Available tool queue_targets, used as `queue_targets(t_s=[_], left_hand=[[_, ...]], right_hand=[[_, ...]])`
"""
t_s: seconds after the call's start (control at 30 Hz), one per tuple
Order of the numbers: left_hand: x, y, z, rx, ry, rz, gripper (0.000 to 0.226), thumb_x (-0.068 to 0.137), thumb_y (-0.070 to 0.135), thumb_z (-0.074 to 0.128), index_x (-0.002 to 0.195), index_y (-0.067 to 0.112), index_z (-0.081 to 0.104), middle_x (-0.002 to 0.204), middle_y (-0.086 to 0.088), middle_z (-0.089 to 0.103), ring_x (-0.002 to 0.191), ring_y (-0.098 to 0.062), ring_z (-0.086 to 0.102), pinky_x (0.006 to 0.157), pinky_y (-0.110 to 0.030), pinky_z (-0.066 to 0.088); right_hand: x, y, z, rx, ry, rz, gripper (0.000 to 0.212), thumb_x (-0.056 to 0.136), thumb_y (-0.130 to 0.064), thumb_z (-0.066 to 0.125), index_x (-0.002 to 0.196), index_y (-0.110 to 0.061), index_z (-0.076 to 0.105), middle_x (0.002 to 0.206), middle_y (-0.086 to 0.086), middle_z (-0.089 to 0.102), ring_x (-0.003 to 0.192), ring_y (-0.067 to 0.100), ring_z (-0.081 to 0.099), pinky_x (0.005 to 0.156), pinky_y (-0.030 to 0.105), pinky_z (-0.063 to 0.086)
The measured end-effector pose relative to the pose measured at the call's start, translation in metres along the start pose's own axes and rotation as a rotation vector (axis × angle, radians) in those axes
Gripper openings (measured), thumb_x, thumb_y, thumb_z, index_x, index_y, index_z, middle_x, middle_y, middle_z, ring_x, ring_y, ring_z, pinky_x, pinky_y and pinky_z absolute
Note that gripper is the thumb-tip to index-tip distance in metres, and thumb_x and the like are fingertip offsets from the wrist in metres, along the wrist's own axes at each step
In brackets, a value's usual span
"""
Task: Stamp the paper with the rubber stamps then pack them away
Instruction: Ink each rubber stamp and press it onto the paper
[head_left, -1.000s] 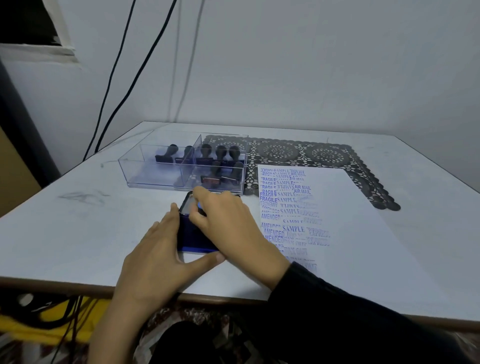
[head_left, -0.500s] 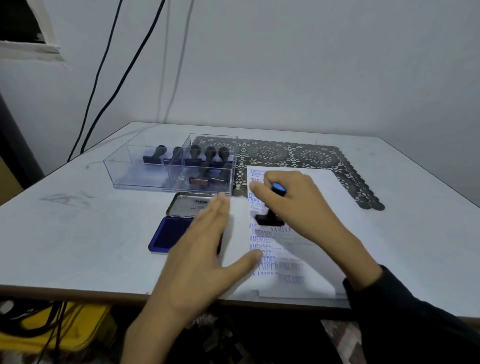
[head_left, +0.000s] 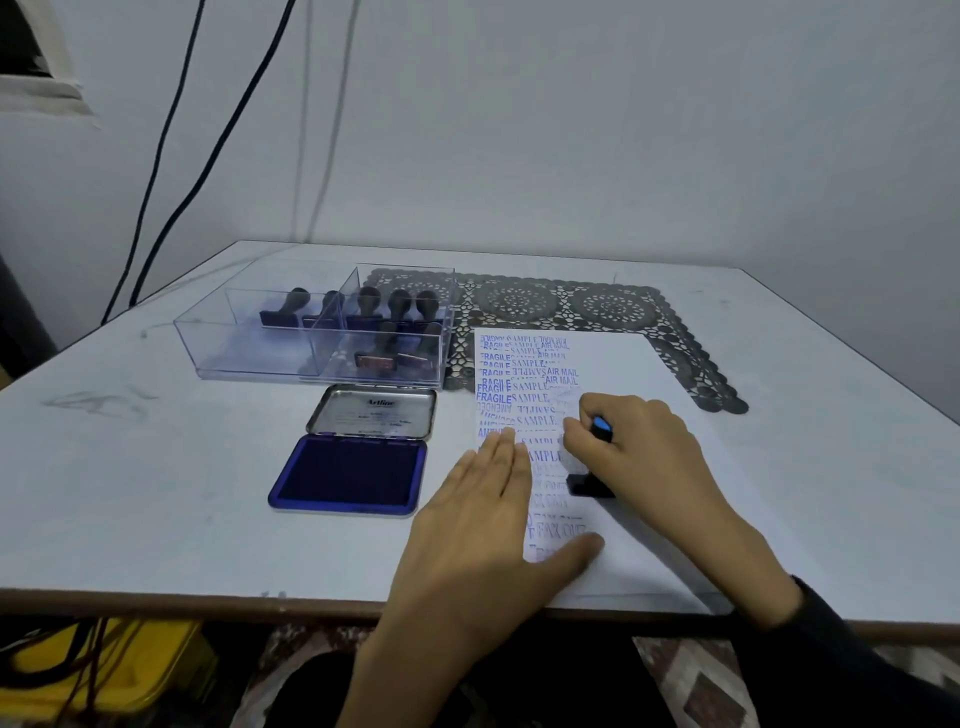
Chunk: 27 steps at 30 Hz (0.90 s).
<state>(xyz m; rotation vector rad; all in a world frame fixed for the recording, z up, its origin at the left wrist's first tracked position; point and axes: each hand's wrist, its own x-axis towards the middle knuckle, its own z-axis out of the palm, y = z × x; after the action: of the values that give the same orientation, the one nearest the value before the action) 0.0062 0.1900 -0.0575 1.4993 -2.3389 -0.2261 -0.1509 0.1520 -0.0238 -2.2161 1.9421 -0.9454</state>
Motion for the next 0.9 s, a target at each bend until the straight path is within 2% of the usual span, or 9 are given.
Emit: queue_targets(t_s=[0.13, 0.23, 0.37, 0.47, 0.6, 0.7, 0.8, 0.9], left_hand=[[0.000, 0.001, -0.001, 0.011, -0.003, 0.003, 0.109, 0.062, 0.081, 0.000, 0.153, 0.021, -0.002, 0.160, 0.008, -0.011, 0.126, 0.012, -0.022, 0.091, -0.005, -0.031], [0.000, 0.000, 0.000, 0.017, 0.021, -0.004, 0.111, 0.061, 0.082, -0.001, 0.154, 0.021, 0.000, 0.160, 0.007, -0.010, 0.133, 0.010, -0.020, 0.097, -0.009, -0.026], [0.001, 0.000, 0.001, 0.016, 0.029, -0.001, 0.110, 0.061, 0.082, -0.001, 0.154, 0.021, 0.000, 0.160, 0.007, -0.009, 0.142, 0.003, -0.013, 0.096, -0.008, -0.027], [0.001, -0.002, 0.001, 0.004, 0.028, -0.005, 0.109, 0.062, 0.082, 0.000, 0.154, 0.021, -0.001, 0.160, 0.007, -0.010, 0.134, 0.010, -0.019, 0.103, -0.012, -0.021], [0.001, 0.001, -0.002, 0.002, 0.013, -0.010, 0.110, 0.062, 0.082, 0.000, 0.153, 0.022, -0.001, 0.160, 0.008, -0.010, 0.125, 0.013, -0.022, 0.096, -0.008, -0.027], [0.000, 0.002, -0.004, -0.004, 0.004, -0.009, 0.110, 0.061, 0.082, 0.001, 0.153, 0.023, -0.002, 0.159, 0.009, -0.011, 0.125, 0.014, -0.021, 0.089, -0.003, -0.032], [-0.001, 0.001, -0.006, -0.026, 0.010, -0.013, 0.109, 0.062, 0.083, 0.003, 0.153, 0.023, -0.003, 0.159, 0.010, -0.013, 0.125, 0.014, -0.021, 0.091, -0.003, -0.031], [-0.001, 0.001, -0.007, -0.057, -0.001, -0.021, 0.108, 0.063, 0.084, 0.004, 0.153, 0.025, -0.004, 0.158, 0.012, -0.015, 0.126, 0.015, -0.022, 0.092, -0.003, -0.029]], right_hand=[[-0.007, -0.005, 0.006, -0.091, 0.070, -0.015, 0.027, 0.087, -0.027, 0.050, 0.066, -0.013, 0.040, 0.055, 0.005, 0.048, 0.061, 0.030, 0.047, 0.052, 0.034, 0.035], [-0.012, -0.007, 0.005, -0.113, 0.089, -0.039, 0.033, 0.087, -0.026, 0.049, 0.061, -0.019, 0.030, 0.052, 0.004, 0.040, 0.058, 0.028, 0.039, 0.051, 0.033, 0.031], [-0.023, -0.008, 0.005, -0.116, 0.092, -0.047, 0.040, 0.089, -0.024, 0.048, 0.060, -0.024, 0.020, 0.050, 0.003, 0.031, 0.056, 0.030, 0.033, 0.050, 0.035, 0.025], [-0.022, -0.006, 0.005, -0.104, 0.079, -0.048, 0.040, 0.088, -0.023, 0.049, 0.061, -0.023, 0.020, 0.051, 0.004, 0.030, 0.057, 0.032, 0.032, 0.051, 0.037, 0.028], [-0.014, -0.006, 0.000, -0.062, 0.019, -0.042, 0.034, 0.089, -0.026, 0.050, 0.062, -0.018, 0.030, 0.052, 0.003, 0.039, 0.059, 0.029, 0.039, 0.054, 0.037, 0.034], [0.002, 0.002, -0.007, 0.132, -0.097, -0.004, 0.035, 0.085, -0.023, 0.058, 0.057, -0.015, 0.037, 0.051, 0.000, 0.039, 0.055, 0.020, 0.038, 0.054, 0.034, 0.032], [0.010, 0.007, -0.022, 0.407, -0.019, 0.089, 0.037, 0.084, -0.014, 0.061, 0.054, -0.011, 0.039, 0.053, 0.003, 0.037, 0.051, 0.013, 0.029, 0.052, 0.030, 0.023], [0.011, 0.005, -0.036, 0.555, 0.025, 0.130, 0.036, 0.085, -0.011, 0.060, 0.057, -0.006, 0.037, 0.054, 0.007, 0.038, 0.044, 0.009, 0.026, 0.050, 0.026, 0.019]])
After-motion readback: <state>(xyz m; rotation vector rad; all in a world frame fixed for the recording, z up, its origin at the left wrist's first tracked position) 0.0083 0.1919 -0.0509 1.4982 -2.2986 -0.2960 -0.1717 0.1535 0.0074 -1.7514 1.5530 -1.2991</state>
